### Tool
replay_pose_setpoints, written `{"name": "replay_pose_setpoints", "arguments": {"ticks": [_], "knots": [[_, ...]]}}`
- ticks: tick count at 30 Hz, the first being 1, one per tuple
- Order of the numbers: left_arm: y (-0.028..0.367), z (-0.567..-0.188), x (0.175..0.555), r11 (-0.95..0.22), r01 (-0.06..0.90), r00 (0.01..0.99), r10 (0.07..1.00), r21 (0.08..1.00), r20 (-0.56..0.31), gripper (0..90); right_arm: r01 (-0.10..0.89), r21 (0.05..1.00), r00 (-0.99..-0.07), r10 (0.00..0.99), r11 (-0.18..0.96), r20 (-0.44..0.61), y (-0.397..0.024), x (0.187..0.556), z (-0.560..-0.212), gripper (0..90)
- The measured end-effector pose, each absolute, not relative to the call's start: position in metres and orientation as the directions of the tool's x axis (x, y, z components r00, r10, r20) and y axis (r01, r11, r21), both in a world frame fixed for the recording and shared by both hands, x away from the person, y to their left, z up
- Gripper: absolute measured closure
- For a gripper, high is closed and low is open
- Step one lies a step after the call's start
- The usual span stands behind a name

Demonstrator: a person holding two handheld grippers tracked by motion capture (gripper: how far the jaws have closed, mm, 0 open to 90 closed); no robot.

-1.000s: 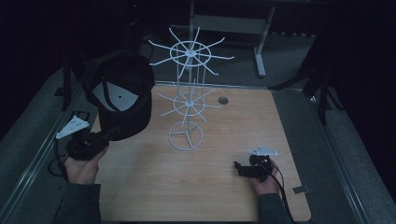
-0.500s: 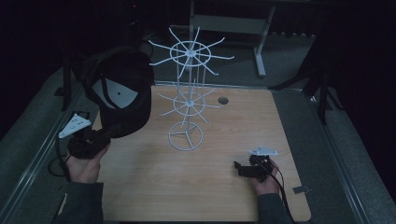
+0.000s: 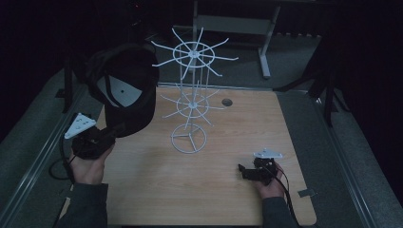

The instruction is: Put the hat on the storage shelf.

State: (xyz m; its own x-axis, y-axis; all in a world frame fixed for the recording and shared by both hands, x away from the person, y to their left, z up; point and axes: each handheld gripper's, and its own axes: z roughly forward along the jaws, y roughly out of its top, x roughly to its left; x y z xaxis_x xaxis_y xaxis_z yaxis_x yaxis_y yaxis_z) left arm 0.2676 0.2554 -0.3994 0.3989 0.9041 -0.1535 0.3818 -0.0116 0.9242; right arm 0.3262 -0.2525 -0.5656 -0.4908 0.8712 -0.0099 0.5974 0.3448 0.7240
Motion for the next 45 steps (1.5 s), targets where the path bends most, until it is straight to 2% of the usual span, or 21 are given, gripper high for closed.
{"name": "replay_pose_setpoints", "arguments": {"ticks": [45], "knots": [[0.244,-0.387,0.27,-0.034,0.344,0.407,0.906,0.938,-0.116,86.5,0.599,0.723,-0.49,0.872,0.344,-0.009,-0.253,0.326,-0.566,13.9]]}}
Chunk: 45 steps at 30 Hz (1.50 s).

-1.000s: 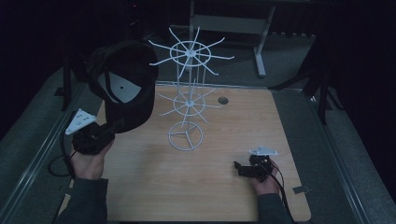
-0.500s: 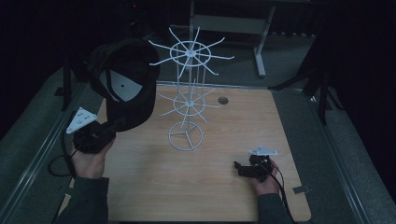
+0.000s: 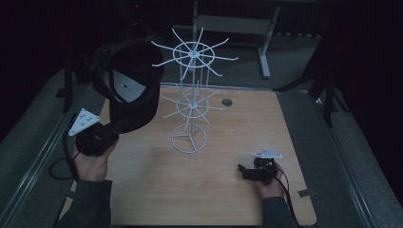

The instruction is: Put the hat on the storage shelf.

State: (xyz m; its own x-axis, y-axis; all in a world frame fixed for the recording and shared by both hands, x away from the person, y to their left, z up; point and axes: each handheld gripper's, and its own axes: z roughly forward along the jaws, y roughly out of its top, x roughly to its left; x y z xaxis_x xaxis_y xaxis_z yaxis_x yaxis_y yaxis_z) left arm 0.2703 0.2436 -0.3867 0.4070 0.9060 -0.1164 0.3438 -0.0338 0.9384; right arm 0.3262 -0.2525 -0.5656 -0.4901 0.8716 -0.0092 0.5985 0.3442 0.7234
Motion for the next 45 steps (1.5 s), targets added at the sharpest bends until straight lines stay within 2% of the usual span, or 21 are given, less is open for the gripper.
{"name": "replay_pose_setpoints", "arguments": {"ticks": [27,45], "knots": [[0.235,-0.381,0.271,-0.063,0.324,0.405,0.911,0.944,-0.078,86.4,0.599,0.724,-0.49,0.872,0.343,-0.008,-0.252,0.326,-0.566,13.9],[0.225,-0.379,0.27,-0.132,0.296,0.413,0.911,0.946,-0.002,86.4,0.598,0.724,-0.491,0.871,0.344,-0.01,-0.253,0.326,-0.566,13.9]]}}
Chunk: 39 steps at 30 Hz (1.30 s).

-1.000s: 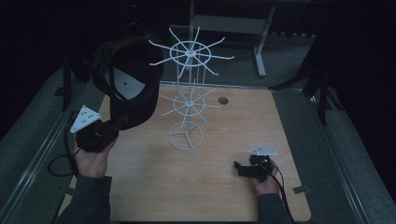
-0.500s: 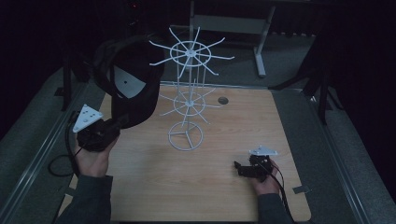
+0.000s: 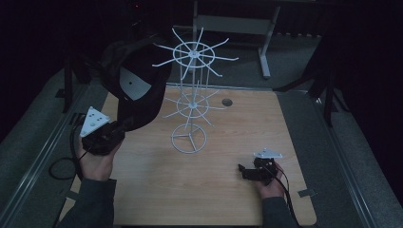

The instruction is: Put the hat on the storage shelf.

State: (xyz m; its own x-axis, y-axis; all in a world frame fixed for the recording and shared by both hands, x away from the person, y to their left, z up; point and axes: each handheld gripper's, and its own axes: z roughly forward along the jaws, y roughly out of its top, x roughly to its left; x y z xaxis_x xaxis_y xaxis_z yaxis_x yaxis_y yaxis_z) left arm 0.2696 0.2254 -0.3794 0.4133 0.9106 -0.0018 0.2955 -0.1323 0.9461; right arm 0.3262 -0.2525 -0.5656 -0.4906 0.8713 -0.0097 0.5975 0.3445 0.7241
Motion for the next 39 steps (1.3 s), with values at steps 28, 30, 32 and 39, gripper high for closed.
{"name": "replay_pose_setpoints", "arguments": {"ticks": [28,30,32,39], "knots": [[0.22,-0.389,0.267,-0.187,0.274,0.416,0.908,0.943,0.059,86.3,0.598,0.724,-0.49,0.872,0.344,-0.009,-0.253,0.326,-0.566,14.0],[0.219,-0.39,0.268,-0.195,0.274,0.418,0.906,0.942,0.067,86.3,0.599,0.724,-0.49,0.872,0.343,-0.008,-0.252,0.326,-0.566,13.9],[0.219,-0.391,0.268,-0.2,0.272,0.424,0.903,0.941,0.069,86.3,0.599,0.723,-0.49,0.872,0.343,-0.008,-0.252,0.326,-0.566,14.0],[0.218,-0.395,0.269,-0.23,0.277,0.44,0.894,0.933,0.09,85.7,0.598,0.724,-0.49,0.871,0.344,-0.009,-0.253,0.326,-0.566,13.9]]}}
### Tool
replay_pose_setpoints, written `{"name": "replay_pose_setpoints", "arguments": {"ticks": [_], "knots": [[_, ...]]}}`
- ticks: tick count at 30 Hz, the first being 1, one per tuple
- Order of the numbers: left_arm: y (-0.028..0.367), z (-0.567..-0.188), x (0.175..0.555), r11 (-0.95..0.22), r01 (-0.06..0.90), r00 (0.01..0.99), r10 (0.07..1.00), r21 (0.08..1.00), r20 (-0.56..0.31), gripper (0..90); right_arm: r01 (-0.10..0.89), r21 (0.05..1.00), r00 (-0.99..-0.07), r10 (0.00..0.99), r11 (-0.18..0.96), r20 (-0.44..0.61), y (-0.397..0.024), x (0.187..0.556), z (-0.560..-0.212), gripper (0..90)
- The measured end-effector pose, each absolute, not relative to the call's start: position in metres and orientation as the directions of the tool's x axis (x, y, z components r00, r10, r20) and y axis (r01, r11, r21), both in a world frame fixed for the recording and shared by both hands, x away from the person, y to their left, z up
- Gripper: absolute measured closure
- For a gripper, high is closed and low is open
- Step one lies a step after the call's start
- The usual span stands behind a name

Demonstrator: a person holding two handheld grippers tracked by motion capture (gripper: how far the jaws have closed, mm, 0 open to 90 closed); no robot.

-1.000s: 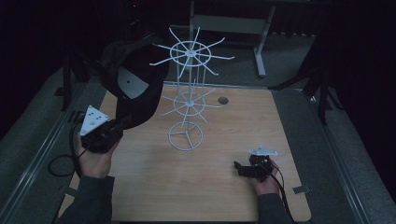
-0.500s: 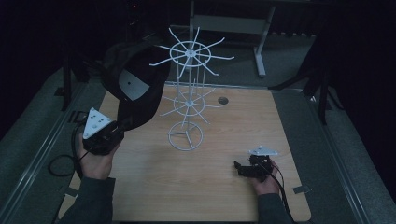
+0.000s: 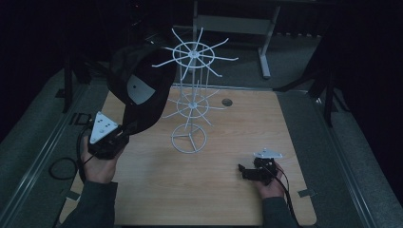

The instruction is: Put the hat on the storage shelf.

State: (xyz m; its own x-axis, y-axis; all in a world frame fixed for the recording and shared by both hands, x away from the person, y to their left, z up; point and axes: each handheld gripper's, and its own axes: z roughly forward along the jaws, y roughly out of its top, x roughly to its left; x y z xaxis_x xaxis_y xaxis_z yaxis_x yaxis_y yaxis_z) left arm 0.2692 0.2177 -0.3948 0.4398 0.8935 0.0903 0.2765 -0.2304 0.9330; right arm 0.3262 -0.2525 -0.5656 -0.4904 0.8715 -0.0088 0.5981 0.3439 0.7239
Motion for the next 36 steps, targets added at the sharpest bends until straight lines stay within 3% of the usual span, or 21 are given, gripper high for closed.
{"name": "replay_pose_setpoints", "arguments": {"ticks": [6,11,23,30,36], "knots": [[0.216,-0.398,0.27,-0.24,0.274,0.453,0.886,0.931,0.095,79.6,0.598,0.723,-0.49,0.871,0.344,-0.009,-0.253,0.326,-0.566,13.9],[0.218,-0.397,0.27,-0.216,0.278,0.457,0.887,0.936,0.069,61.0,0.598,0.724,-0.491,0.871,0.344,-0.009,-0.253,0.326,-0.566,13.9],[0.217,-0.393,0.267,-0.156,0.274,0.474,0.881,0.949,0.008,30.2,0.599,0.724,-0.49,0.872,0.343,-0.008,-0.252,0.326,-0.566,14.0],[0.223,-0.39,0.263,-0.11,0.283,0.457,0.889,0.953,-0.033,19.1,0.598,0.724,-0.491,0.871,0.344,-0.009,-0.253,0.326,-0.566,13.9],[0.225,-0.39,0.259,-0.092,0.289,0.453,0.89,0.953,-0.051,16.9,0.598,0.724,-0.49,0.871,0.344,-0.009,-0.253,0.326,-0.566,13.9]]}}
